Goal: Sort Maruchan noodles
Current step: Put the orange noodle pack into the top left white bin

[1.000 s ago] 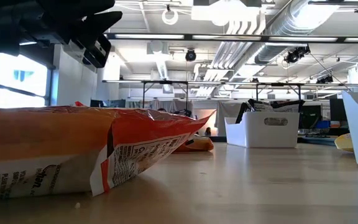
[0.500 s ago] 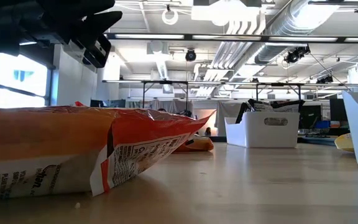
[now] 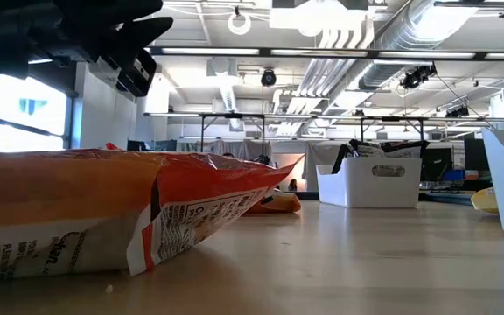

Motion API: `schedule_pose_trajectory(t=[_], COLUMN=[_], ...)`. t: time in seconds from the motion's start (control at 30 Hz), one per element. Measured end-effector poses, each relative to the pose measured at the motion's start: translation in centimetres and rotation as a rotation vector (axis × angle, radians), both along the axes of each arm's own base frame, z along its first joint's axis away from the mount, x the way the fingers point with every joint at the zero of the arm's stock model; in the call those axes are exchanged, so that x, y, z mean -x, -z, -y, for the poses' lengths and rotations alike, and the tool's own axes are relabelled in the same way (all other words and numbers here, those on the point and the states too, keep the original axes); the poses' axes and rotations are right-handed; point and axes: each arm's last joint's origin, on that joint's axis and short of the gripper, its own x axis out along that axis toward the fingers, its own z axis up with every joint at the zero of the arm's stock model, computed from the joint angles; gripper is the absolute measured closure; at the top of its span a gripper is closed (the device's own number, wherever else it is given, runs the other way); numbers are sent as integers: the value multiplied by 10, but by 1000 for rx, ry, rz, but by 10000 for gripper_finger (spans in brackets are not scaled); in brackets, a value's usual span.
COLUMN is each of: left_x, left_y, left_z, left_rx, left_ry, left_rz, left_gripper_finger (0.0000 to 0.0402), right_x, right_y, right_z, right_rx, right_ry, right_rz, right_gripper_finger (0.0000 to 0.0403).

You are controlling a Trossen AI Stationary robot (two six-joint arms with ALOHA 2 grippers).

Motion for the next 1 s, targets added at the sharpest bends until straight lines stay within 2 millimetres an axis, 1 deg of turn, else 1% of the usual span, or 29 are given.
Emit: schedule_pose_trajectory(t=[0.07, 0.13, 0.2, 0.3, 0.33, 0.4, 0.5, 0.57, 0.63, 0.7, 0.77, 0.87, 0.93, 1.0], left_x=[-1, -2, -1, -2, -2, -3, -1, 2, 6, 9, 13, 16, 17, 13], left_y=[0, -1, -5, -16, -20, -30, -42, -48, -51, -48, -43, -32, -23, -16], left_z=[-2, -7, -14, -27, -31, -39, -45, -45, -40, -32, -24, -10, -3, 5], left_rx=[0, 0, -3, 11, 15, 11, -56, -116, -158, -185, -196, -171, -158, -151], left_ry=[-5, -16, -5, 20, 23, 14, -3, 6, 16, 26, 52, 84, 82, 89], left_rz=[0, 3, 25, 44, 38, 6, -93, -165, -229, -297, -360, -471, -546, -577], left_gripper_finger=[328, 328, 328, 328, 328, 328, 328, 328, 328, 328, 328, 326, 321, 310], right_x=[-5, -13, -23, -41, -47, -60, -77, -88, -97, -103, -107, -111, -112, -113], right_y=[0, 6, 16, 31, 35, 42, 54, 66, 79, 92, 106, 123, 128, 131], right_z=[5, 8, 12, 21, 26, 36, 52, 62, 72, 83, 97, 114, 120, 123], right_rx=[25, 48, 83, 128, 137, 138, 109, 53, -10, -93, -202, -319, -354, -366], right_ry=[0, -25, -82, -159, -173, -188, -219, -249, -268, -264, -223, -131, -100, -86], right_rz=[19, 63, 115, 204, 227, 306, 461, 571, 684, 783, 828, 817, 792, 779], right_gripper_finger=[242, 270, 308, 378, 390, 390, 389, 399, 398, 395, 395, 390, 381, 363])
